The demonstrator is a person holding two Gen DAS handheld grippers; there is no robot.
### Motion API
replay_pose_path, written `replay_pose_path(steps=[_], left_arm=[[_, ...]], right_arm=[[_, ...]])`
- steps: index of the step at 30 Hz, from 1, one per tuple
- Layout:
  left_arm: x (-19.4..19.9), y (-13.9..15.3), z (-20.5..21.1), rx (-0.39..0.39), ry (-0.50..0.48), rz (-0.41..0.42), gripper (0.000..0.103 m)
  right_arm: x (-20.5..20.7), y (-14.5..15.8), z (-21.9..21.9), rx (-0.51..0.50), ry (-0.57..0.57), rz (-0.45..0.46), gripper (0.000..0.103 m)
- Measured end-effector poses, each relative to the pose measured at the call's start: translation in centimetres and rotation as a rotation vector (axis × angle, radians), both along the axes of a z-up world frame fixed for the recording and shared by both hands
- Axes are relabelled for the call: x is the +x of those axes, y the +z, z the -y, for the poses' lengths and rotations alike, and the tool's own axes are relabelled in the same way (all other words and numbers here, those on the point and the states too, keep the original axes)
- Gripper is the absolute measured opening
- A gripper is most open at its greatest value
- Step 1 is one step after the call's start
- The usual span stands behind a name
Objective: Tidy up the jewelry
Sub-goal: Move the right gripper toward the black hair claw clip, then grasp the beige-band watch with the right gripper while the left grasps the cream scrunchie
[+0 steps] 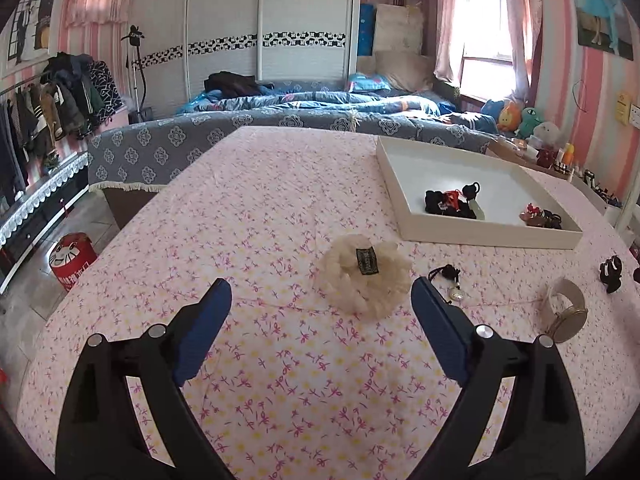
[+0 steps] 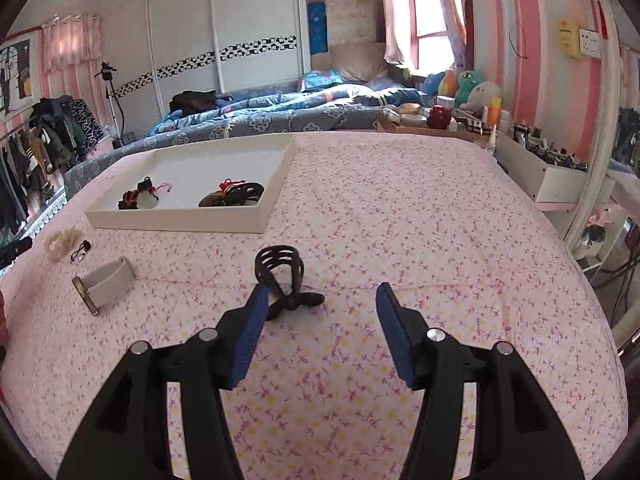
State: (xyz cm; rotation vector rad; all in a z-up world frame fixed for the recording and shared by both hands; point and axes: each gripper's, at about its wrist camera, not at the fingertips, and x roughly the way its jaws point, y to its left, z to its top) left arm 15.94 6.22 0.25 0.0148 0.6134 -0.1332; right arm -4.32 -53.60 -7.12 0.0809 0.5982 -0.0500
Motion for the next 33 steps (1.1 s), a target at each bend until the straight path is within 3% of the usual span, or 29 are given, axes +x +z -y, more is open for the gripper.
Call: replay_pose_path(steps=[11,18,33], left_arm=[[-1.4,0.3,2.5,0.132,-0.040,0.067,0.094],[-1.2,0.4,1.6,0.071,-0.023,0.047,0.094],[2.7,-0.3,2.2,0.049,-0.093,-0.067,0.092]], right_arm=[[0.0,-1.0,0.3,0.043,-0.021,-0.014,0.062],[0.2,-0.6,-1.4,0.061,0.011,-0.018,0.062],[4.4,0.8,-14.0,0.060,0.192,-0.069,0.062]])
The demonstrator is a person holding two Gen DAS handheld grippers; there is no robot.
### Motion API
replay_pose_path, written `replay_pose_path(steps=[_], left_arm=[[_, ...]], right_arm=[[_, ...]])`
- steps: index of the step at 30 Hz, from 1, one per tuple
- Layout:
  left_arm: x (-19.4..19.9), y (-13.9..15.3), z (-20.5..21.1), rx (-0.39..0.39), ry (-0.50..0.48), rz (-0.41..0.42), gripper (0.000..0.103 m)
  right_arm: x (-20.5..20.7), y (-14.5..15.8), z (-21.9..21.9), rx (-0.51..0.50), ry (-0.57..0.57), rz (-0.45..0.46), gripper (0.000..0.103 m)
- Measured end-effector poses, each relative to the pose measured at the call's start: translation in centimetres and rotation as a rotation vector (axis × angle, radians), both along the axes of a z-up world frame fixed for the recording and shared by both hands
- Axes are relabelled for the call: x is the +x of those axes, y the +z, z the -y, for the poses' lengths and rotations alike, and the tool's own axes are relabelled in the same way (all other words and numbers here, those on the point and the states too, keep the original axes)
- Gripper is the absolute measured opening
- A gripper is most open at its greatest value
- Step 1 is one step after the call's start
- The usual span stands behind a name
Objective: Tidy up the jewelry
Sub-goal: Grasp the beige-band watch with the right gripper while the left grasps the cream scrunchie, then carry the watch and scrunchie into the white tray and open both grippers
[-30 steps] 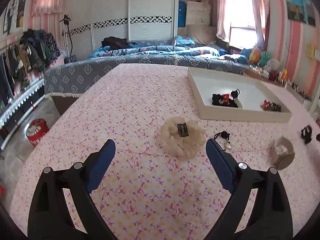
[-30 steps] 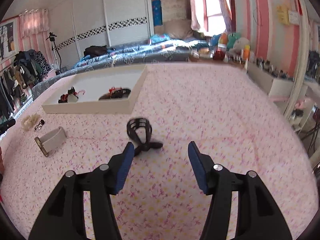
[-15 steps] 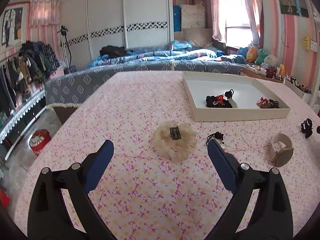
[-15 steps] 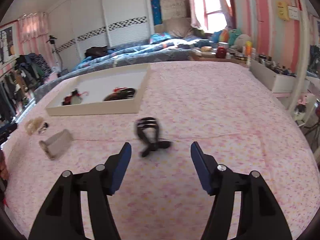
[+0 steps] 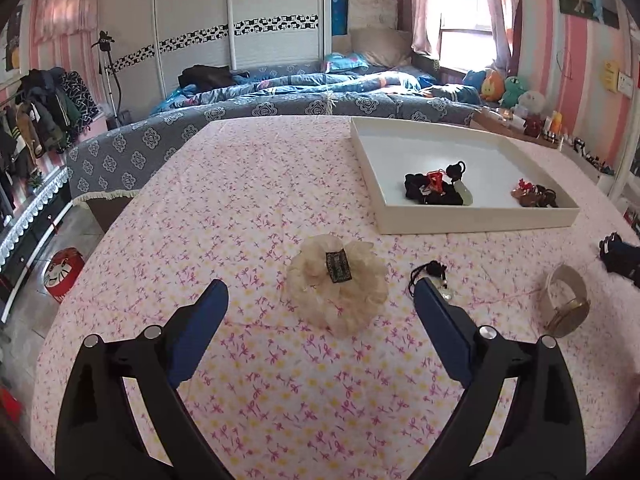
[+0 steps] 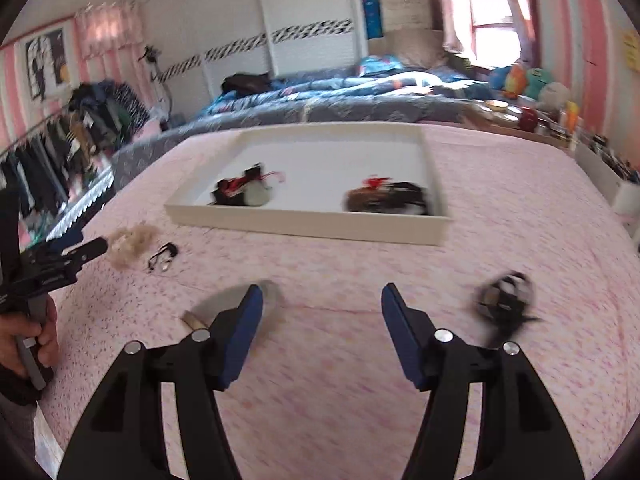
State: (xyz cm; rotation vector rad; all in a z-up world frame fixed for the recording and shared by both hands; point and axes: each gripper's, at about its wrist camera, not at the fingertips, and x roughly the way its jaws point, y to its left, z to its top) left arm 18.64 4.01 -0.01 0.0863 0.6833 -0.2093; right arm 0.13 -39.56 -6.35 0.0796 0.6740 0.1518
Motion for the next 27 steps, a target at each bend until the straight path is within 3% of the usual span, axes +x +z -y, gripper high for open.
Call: replay_pose_path(steps=[5,6,7,8,10,11,13,14,16,21,27], left_arm=[[1.3,-0.2,0.2,-0.028,-0.021,-0.037,0.092],[1.5,-0.3,0.4,-0.026,-0.027,-0.047,0.092],[1.7,-0.6,0.6,-0.020,-0.028,-0.057,0.089],[2.1,-1.1,0.7,-0.010,-0.026,-0.076,0.087],[2.7,-1.9,0.9,-0.004,-0.028,-0.117,0.069],[3.1,-2.6,1.0,-0.008,-0.033,-0.148,0.062],[3.6,-3.2,1.0,-0.026,-0.045,-0.190,0.037],[3.8,-3.3,0.9,-0.040,-0.045,-0.194,0.036],[3.8,-3.4,0.8,-0.058,-0.053,-0.199,0.011],[3.4,-3.0,0.5,-0.092,-0.041,-0.182,0.007],[2.2,-0.1,0.2,-0.115,-0.038,-0.108,0.007]], right_arm=[[2.7,-1.3,-2.5,-0.026,0.020,-0.089,0.061],[3.1,-1.7,-2.7,-0.033,0.020,-0.110,0.058],[3.5,-2.2,-2.8,-0.037,0.025,-0.145,0.047],[3.7,-2.6,-2.9,-0.037,0.026,-0.167,0.042],[4.0,-3.4,-3.2,-0.043,0.041,-0.196,0.017],[3.9,-3.5,-3.2,-0.033,0.046,-0.194,0.015],[3.8,-3.6,-3.0,-0.025,0.051,-0.190,0.007],[3.6,-3.5,-2.8,-0.009,0.057,-0.187,0.006],[3.3,-3.3,-2.5,0.013,0.062,-0.169,0.005],[3.0,-2.4,-1.9,0.058,0.069,-0.132,0.005],[2.5,-0.3,-0.4,0.096,0.069,-0.067,0.006]])
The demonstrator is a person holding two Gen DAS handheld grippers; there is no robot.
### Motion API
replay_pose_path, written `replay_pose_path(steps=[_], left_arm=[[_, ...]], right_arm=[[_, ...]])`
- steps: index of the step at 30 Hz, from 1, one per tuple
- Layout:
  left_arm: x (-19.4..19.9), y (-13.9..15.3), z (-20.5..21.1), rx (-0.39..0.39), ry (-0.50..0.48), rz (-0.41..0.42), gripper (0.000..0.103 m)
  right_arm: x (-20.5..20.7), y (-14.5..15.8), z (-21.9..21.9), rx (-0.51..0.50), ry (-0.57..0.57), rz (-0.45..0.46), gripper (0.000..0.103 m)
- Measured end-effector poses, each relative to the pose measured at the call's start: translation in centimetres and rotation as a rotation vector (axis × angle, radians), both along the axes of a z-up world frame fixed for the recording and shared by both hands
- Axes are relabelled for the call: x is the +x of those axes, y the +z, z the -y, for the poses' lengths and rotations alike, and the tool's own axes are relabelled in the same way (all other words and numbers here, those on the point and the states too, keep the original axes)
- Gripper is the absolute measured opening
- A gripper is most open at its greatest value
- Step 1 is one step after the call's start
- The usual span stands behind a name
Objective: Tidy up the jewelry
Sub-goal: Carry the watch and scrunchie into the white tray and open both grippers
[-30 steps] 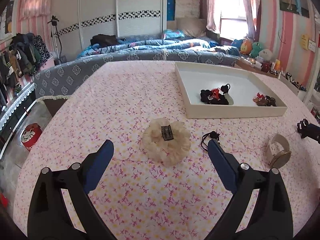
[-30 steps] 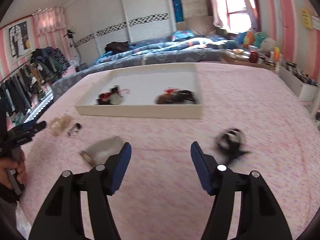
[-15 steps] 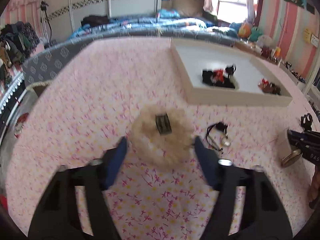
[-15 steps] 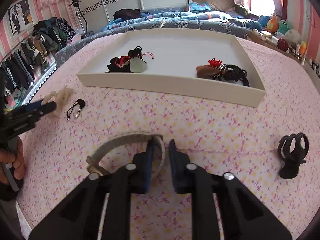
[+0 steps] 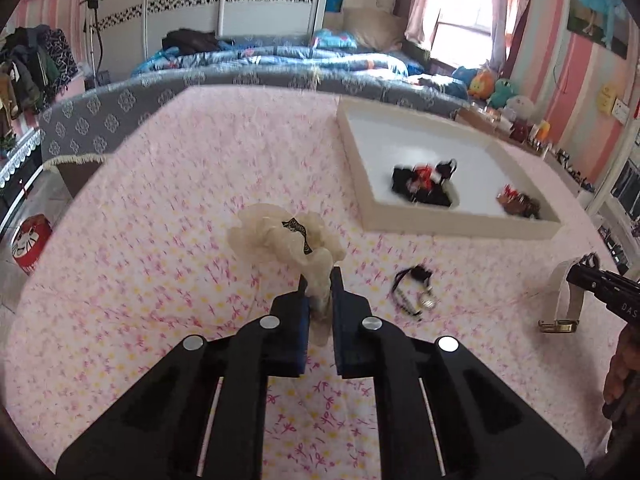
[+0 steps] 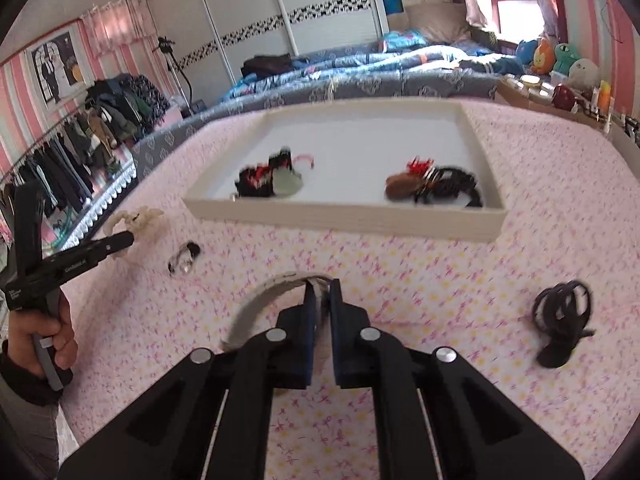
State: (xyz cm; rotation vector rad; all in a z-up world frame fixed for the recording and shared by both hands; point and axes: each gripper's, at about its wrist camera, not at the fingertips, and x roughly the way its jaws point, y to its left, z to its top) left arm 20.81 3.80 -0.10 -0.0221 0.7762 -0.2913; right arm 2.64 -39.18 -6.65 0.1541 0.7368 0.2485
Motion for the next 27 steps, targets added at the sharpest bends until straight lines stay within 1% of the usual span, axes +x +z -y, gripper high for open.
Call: replay_pose_path(steps=[2,4,7,10,13,17,19,21,23,27], left_arm=[[-0.4,1.4,0.0,-0.007,0.000,0.032,0.007],[-0.5,2.6,0.1,-0.016,-0.002,0.056,0.007],[-0.7,4.6,0.7,-0.037,-0.010,0.112,0.007],[-0.1,5.9,2.4,-0.014,-0.037,0.148,0.007],[0.9,6.7,4.2,-0.014,-0.062,0.165,0.007],[2.5,6.6,6.7,-0.033,-0.098,0.181,0.007],[3.3,6.1,8.2,-0.024,-0.122,0.168,0.007],[3.8,5.5,9.4,-0.023,-0.151,0.169,0.007],[4.6,4.7,10.7,-0.001,-0.157,0.159,0.007],[6.4,3.1,12.2,0.009,-0.170,0.118,0.007]], right_arm=[[0.0,1.0,0.9,0.020,-0.008,0.023,0.006],[0.0,1.9,1.6,0.023,-0.017,0.047,0.006],[0.2,3.3,2.6,0.028,-0.028,0.082,0.006],[0.9,4.5,3.7,0.039,-0.035,0.108,0.006],[1.9,5.7,4.4,0.057,-0.036,0.140,0.006],[3.4,6.7,5.1,0.094,-0.047,0.164,0.006],[4.5,6.9,5.1,0.101,-0.046,0.165,0.006],[5.4,6.9,5.1,0.110,-0.046,0.160,0.006],[6.8,6.7,5.1,0.116,-0.046,0.147,0.006],[9.5,5.7,5.1,0.122,-0.043,0.110,0.006]])
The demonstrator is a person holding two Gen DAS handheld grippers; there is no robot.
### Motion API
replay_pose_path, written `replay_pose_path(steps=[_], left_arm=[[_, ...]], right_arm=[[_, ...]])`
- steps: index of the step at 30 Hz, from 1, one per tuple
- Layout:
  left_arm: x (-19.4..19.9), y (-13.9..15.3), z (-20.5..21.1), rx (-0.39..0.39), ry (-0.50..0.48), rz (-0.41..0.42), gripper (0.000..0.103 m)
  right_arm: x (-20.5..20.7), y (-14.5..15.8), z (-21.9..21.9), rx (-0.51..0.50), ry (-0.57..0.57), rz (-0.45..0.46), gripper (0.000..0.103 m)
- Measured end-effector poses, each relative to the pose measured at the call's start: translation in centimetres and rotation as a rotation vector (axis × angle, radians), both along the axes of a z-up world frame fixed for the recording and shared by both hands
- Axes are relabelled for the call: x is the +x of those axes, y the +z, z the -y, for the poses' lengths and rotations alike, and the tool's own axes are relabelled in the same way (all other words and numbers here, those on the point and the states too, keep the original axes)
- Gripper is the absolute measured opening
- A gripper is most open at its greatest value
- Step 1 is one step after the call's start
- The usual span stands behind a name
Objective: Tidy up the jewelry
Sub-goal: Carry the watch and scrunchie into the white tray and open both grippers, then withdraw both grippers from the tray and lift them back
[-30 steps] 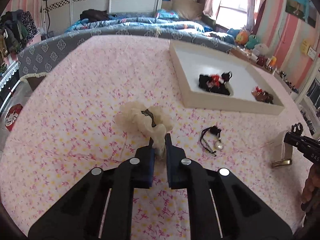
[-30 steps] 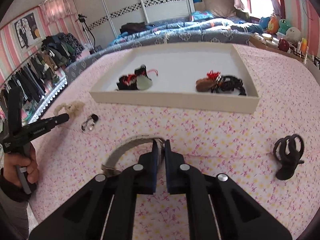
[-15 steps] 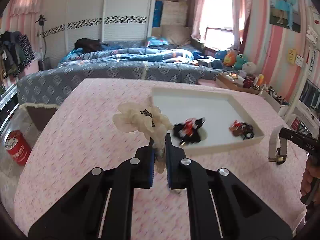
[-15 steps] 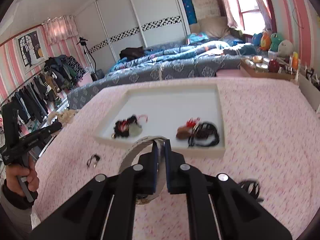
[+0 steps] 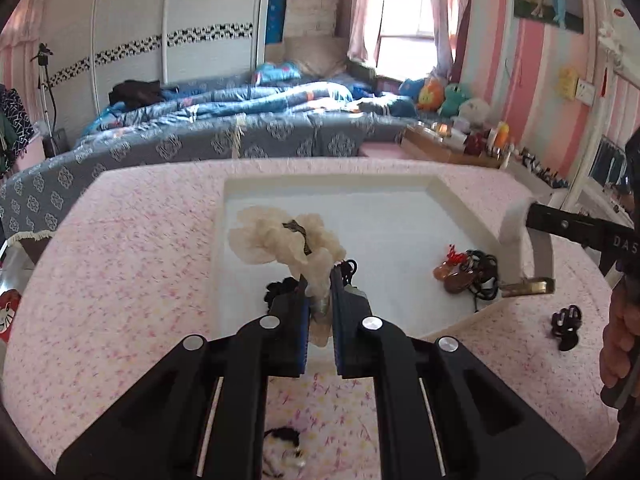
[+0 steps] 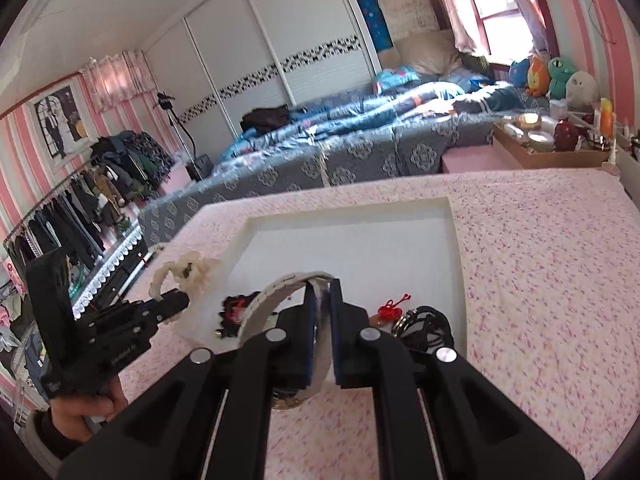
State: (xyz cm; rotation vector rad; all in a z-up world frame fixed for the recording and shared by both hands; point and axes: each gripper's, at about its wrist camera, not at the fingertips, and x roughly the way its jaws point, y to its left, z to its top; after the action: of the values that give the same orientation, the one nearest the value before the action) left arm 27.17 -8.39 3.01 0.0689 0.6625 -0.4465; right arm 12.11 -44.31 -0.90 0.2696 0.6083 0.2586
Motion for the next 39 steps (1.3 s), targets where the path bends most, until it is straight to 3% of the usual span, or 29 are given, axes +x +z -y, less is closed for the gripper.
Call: replay_pose_path(steps=[4,7,15,17,18,19,20,21,22,23,31,35,39], left_arm=[[1.3,-1.4,0.9,-0.010,-0.015,-0.021,0.007],[1.6,-2.3,1.9,0.032,-0.037,-0.012,0.008],[2.4,-4.5,3.0,0.086,-0.055,-0.045,0.010],[3.1,-5.0,2.8,0.079,-0.043,-0.086,0.014],[3.4,-5.1,2.7,0.079,-0.037,-0.096,0.022],[3.6,-5.3,2.7,0.092,-0.023,-0.104,0.037],[3.6,-5.2,2.5,0.096,-0.002,-0.094,0.045],[3.6,-5.1,2.3,0.088,0.004,-0.089,0.055],[3.6,-5.0,2.2,0.080,0.009,-0.084,0.062],[3.4,-4.8,2.1,0.077,0.010,-0.074,0.064],[1.1,-2.0,0.4,0.036,0.058,-0.018,0.067],[-0.6,-1.2,-0.6,0.063,0.081,-0.004,0.068],[-2.2,-1.0,-2.6,0.070,0.153,-0.009,0.084]], right_arm=[[3.2,-2.2,0.2,0.084,0.017,-0.080,0.007],[4.9,-3.9,-0.3,0.095,0.029,-0.135,0.007],[7.3,-6.5,-1.3,0.022,0.030,-0.205,0.009],[7.3,-6.8,-1.0,0.020,0.012,-0.202,0.010],[7.3,-6.9,-1.0,0.013,0.001,-0.200,0.010],[7.4,-7.2,-0.9,0.002,-0.014,-0.204,0.011],[7.3,-7.3,-0.9,-0.015,-0.028,-0.205,0.017],[7.1,-7.4,-0.9,-0.041,-0.043,-0.199,0.040],[6.8,-7.1,-1.1,-0.072,-0.060,-0.181,0.055],[6.6,-6.8,-1.2,-0.089,-0.066,-0.170,0.058],[2.8,-3.1,-0.6,-0.137,-0.081,-0.045,0.061],[-0.3,-2.1,0.7,-0.156,-0.095,-0.006,0.062],[-3.9,-2.2,2.0,-0.173,-0.103,0.013,0.064]])
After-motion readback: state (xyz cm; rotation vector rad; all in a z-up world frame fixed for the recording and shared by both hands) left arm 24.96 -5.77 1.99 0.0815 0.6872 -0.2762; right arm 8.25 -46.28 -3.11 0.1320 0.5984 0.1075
